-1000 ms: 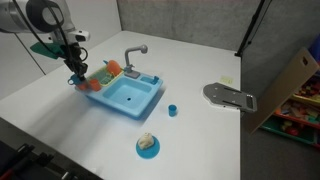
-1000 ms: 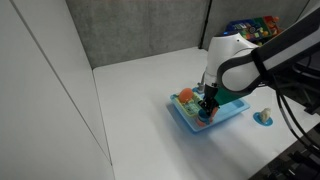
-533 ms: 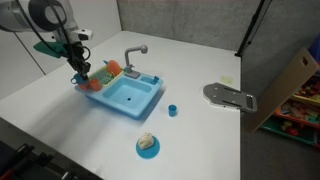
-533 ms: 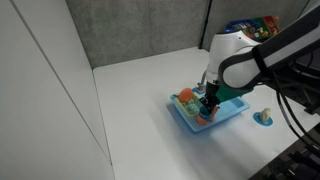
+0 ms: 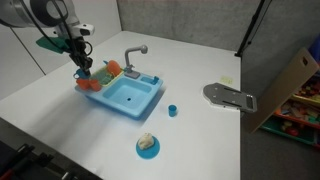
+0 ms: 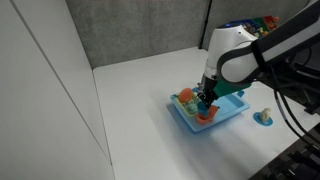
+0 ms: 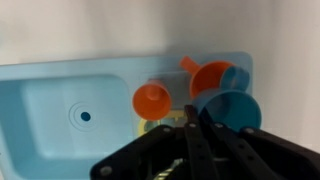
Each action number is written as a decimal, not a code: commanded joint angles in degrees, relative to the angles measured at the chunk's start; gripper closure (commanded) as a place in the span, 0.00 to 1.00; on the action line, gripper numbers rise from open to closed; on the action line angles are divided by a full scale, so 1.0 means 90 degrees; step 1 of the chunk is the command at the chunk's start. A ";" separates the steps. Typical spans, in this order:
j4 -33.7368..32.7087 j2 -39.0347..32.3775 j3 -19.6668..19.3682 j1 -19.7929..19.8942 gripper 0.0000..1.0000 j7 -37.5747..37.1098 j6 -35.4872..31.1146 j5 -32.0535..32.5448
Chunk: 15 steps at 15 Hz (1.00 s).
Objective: Remove the blue cup from the orange cup and put it in the sink
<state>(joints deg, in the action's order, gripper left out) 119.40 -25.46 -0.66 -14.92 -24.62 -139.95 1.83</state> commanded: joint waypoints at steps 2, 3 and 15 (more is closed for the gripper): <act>-0.0121 0.0222 -0.0015 0.0038 0.96 -0.0119 0.0107 0.0115; -0.0140 0.0251 -0.0029 0.0045 0.96 -0.0127 0.0110 0.0123; -0.0013 0.0649 -0.0540 0.0753 0.96 -0.0098 0.0422 0.0139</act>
<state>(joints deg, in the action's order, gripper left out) 118.37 -21.45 -4.79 -9.98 -24.70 -137.95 2.10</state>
